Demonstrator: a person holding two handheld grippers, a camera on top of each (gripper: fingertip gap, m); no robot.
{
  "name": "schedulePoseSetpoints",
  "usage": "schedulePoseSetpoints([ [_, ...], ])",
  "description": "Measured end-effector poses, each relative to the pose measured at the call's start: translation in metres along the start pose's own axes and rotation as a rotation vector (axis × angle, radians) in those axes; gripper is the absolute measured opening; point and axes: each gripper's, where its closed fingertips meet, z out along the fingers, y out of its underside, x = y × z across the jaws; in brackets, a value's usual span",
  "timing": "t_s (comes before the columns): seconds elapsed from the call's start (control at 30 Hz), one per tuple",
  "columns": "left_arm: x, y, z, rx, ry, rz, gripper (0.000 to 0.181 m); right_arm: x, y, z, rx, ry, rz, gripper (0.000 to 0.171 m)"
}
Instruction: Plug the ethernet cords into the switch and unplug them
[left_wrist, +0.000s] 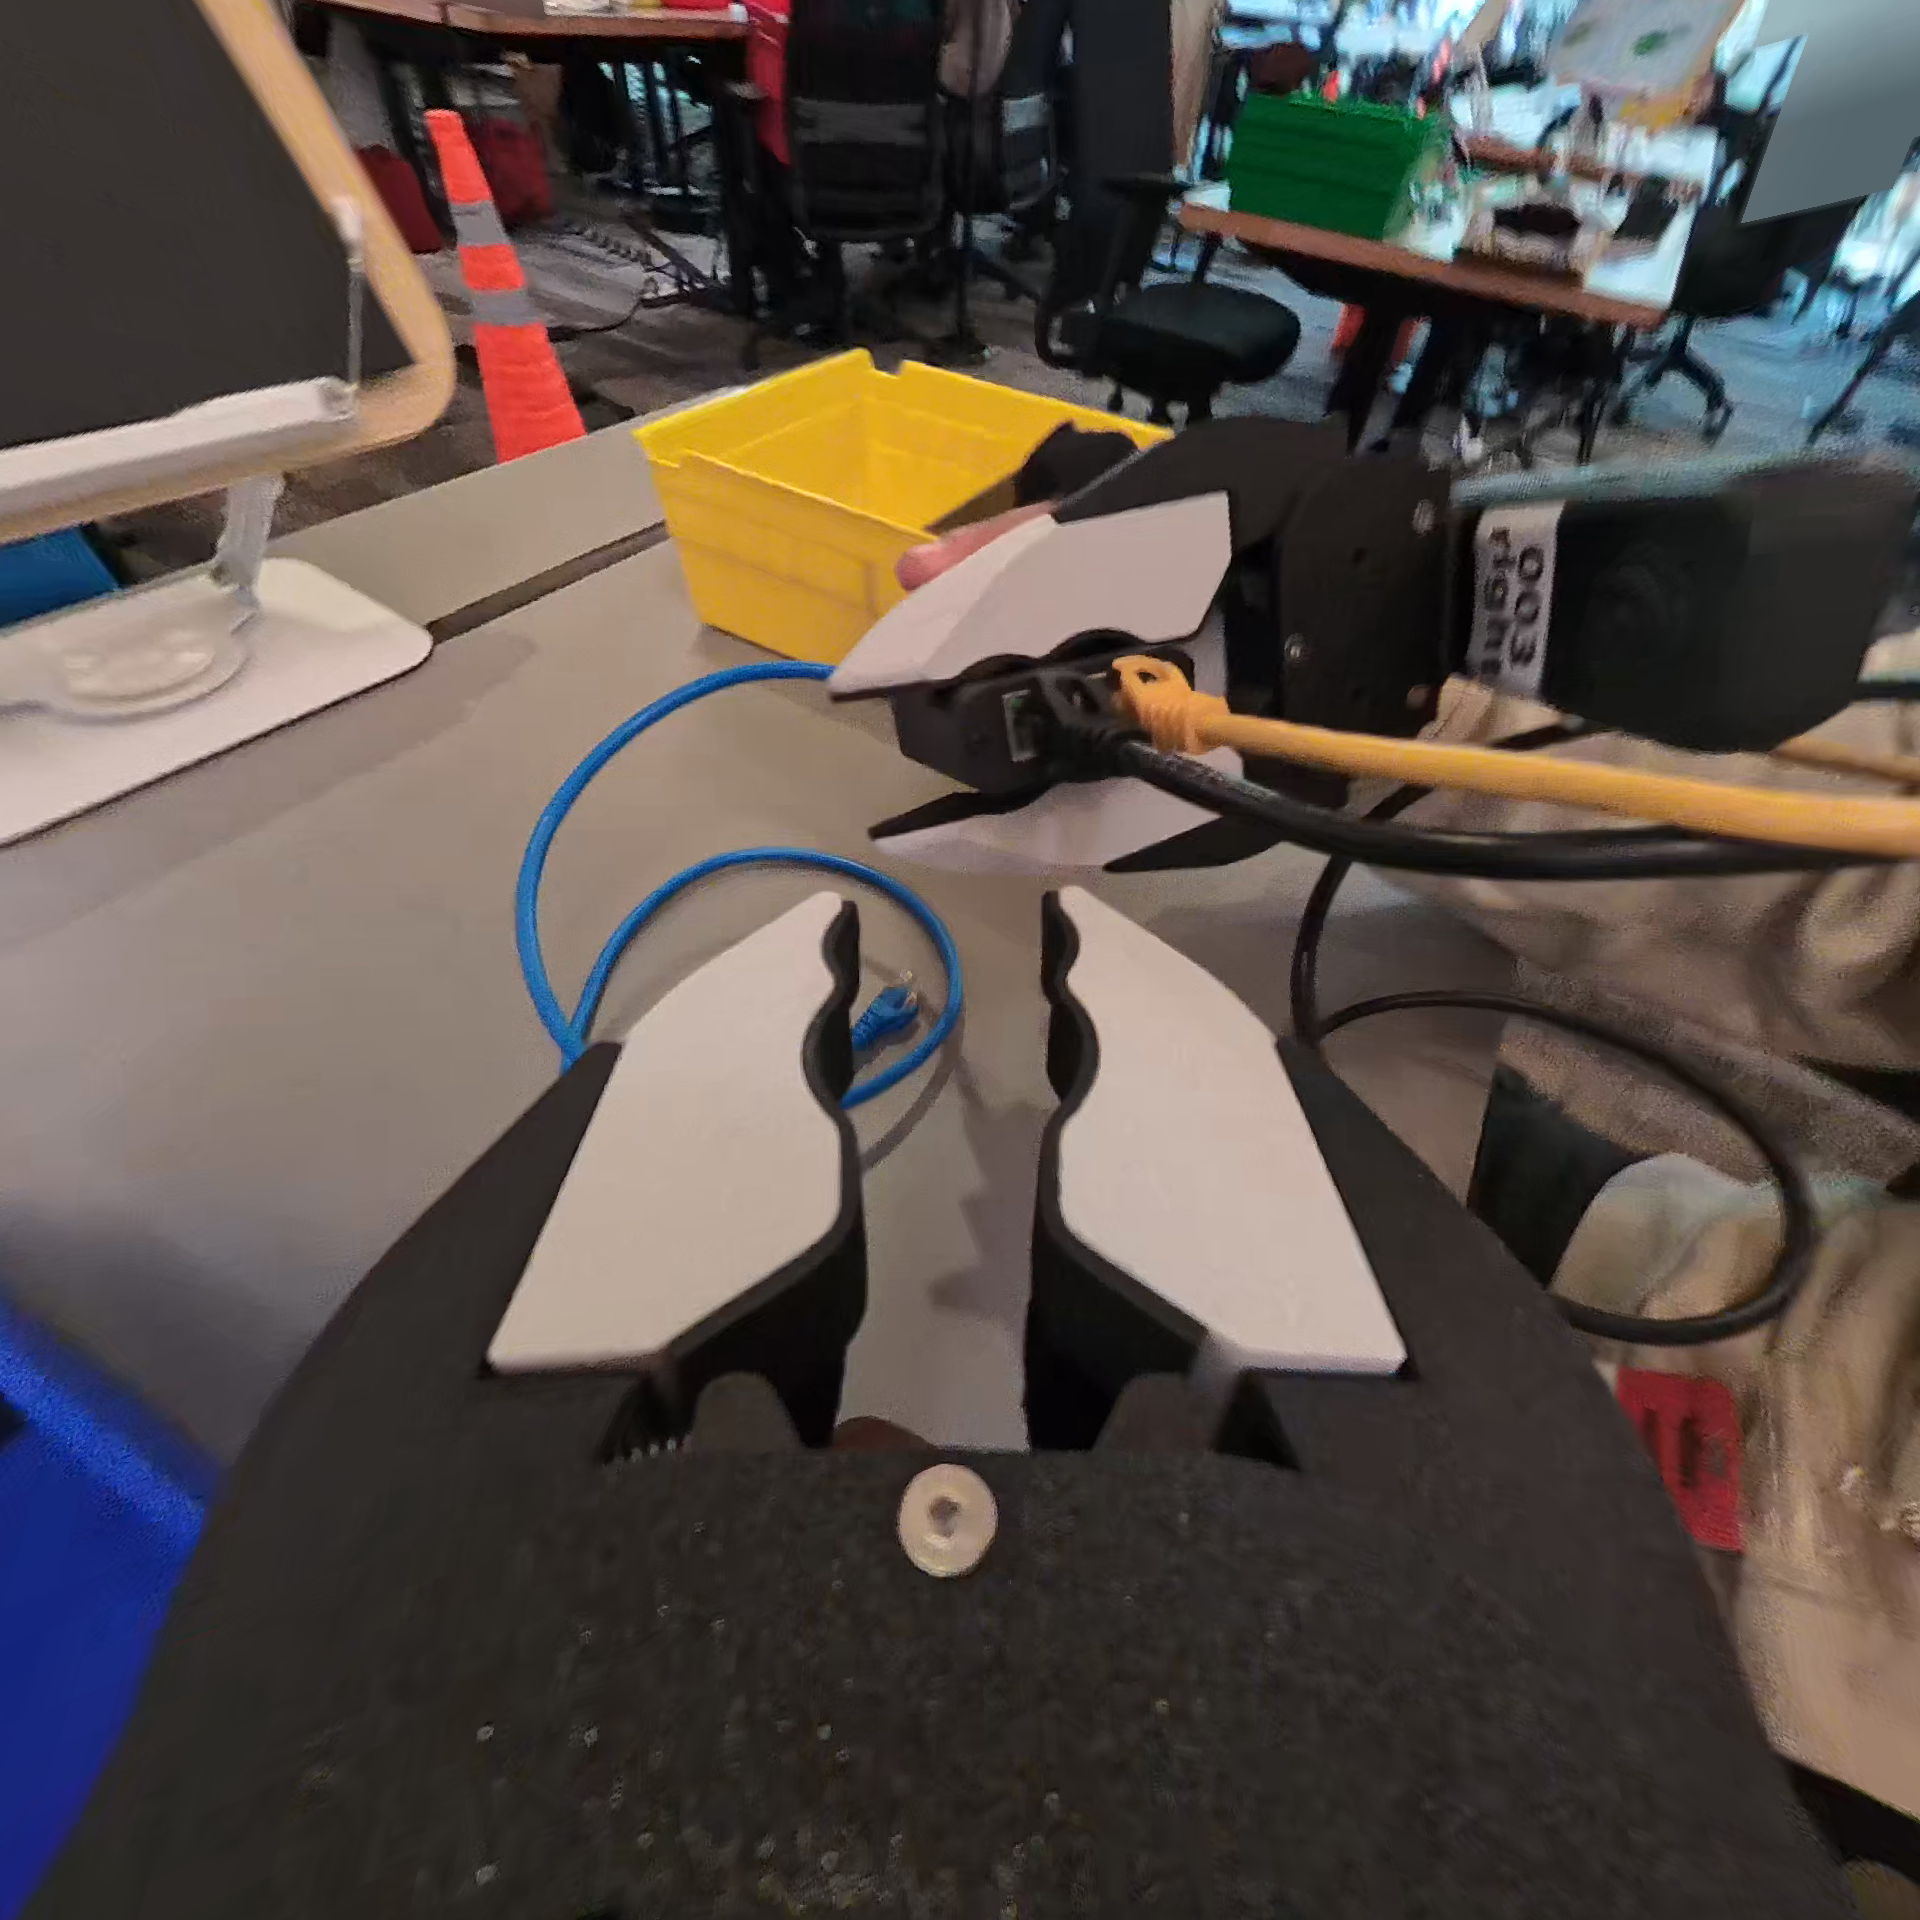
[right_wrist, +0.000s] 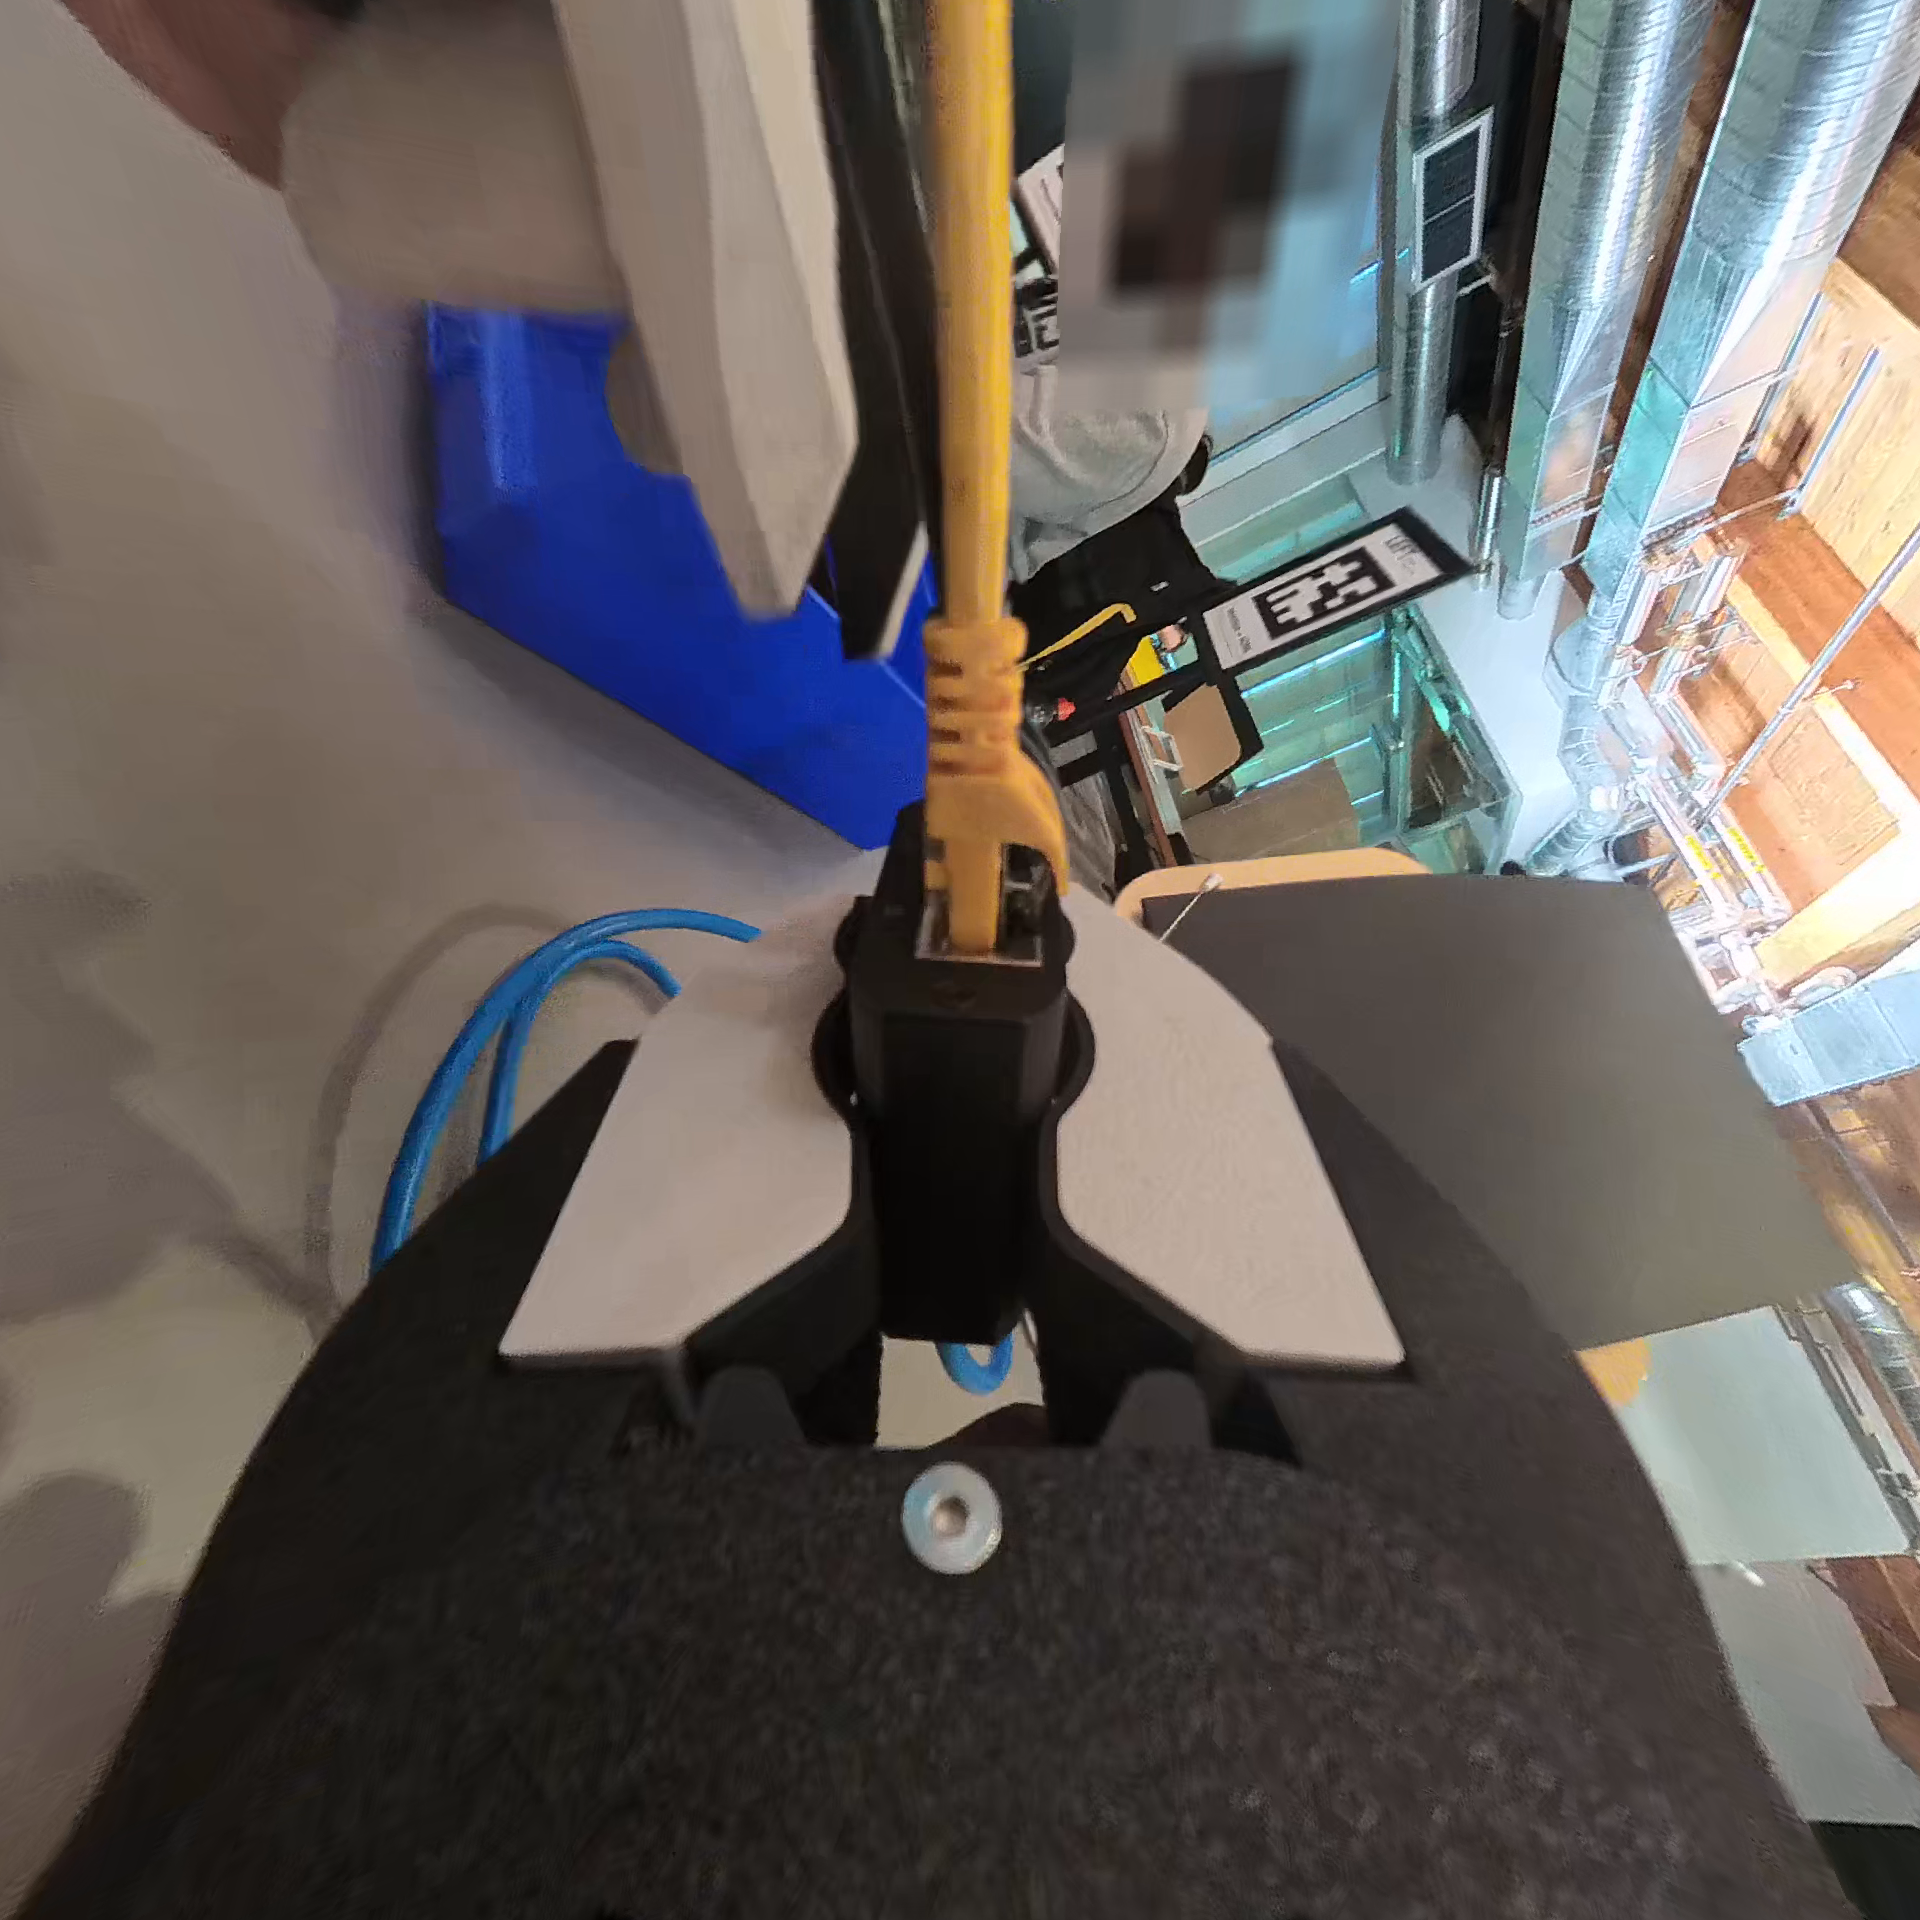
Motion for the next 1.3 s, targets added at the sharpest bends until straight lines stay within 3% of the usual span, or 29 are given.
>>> schedulePoseSetpoints([
  [0.2, -0.013, -0.001, -0.012, 0.049, 0.041, -0.220, 0.035, -0.014, 0.019, 0.027, 0.051, 0.124, -0.145, 0.030],
  [0.3, -0.009, 0.019, 0.006, -0.060, 0.112, -0.407, 0.056, -0.020, 0.024, 0.031, 0.072, 0.240, -0.211, 0.030],
  [0.6, -0.017, 0.034, 0.045, -0.039, 0.193, -0.821, 0.022, -0.028, 0.035, 0.022, 0.052, 0.281, -0.245, 0.029],
  [0.87, -0.012, 0.035, 0.048, -0.012, 0.301, -0.984, 0.027, -0.034, 0.040, 0.026, 0.022, 0.250, -0.297, 0.029],
  [0.97, -0.009, 0.041, 0.052, -0.039, 0.307, -0.975, 0.027, -0.034, 0.040, 0.026, 0.014, 0.247, -0.309, 0.029],
  [1.03, -0.007, 0.039, 0.051, -0.039, 0.325, -0.978, 0.016, -0.036, 0.041, 0.027, 0.008, 0.241, -0.327, 0.028],
  [1.3, -0.007, 0.046, 0.049, -0.067, 0.371, -0.951, 0.013, -0.041, 0.033, 0.024, 0.005, 0.260, -0.407, 0.026],
])
